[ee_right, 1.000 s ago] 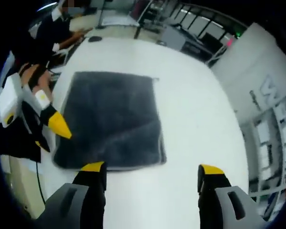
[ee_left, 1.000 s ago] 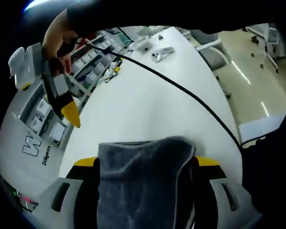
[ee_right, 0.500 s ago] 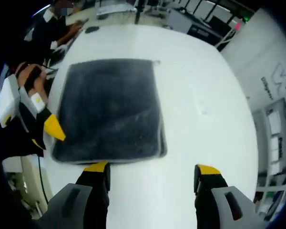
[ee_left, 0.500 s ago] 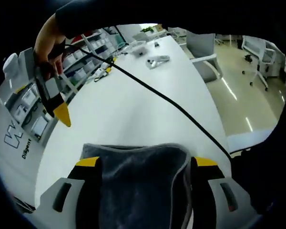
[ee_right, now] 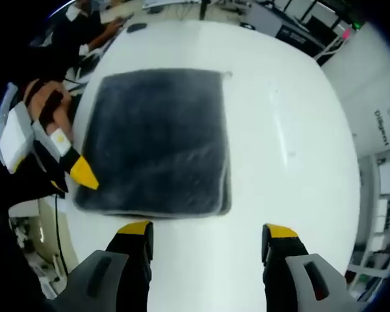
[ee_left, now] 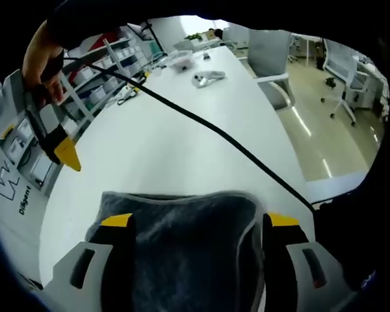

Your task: Open the folded towel by lifting each exposed corner and separating the folded layers until the towel lies flat within the target outline without major curled edges

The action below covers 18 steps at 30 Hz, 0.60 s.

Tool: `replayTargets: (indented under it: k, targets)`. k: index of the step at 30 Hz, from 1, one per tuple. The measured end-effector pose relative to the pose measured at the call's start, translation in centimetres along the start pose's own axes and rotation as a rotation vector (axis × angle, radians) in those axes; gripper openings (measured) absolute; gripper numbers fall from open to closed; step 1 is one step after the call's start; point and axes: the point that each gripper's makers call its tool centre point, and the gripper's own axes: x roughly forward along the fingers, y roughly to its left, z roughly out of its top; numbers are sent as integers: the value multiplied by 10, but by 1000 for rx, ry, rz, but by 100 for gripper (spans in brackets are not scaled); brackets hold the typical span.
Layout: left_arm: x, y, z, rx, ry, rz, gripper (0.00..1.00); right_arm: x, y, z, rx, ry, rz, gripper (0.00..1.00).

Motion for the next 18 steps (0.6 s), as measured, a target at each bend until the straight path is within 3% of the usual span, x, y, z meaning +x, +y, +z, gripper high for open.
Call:
replayTargets:
  k: [6, 14, 18]
  targets:
    - [10, -7, -3, 0, 19, -47, 67, 9, -5, 2, -13, 5, 9, 63]
    - [20, -27, -2, 1, 14, -114, 60, 23, -10, -3, -14, 10, 12, 63]
    - [22, -27, 0, -7, 7, -126, 55, 28, -10, -5, -19, -2, 17, 60]
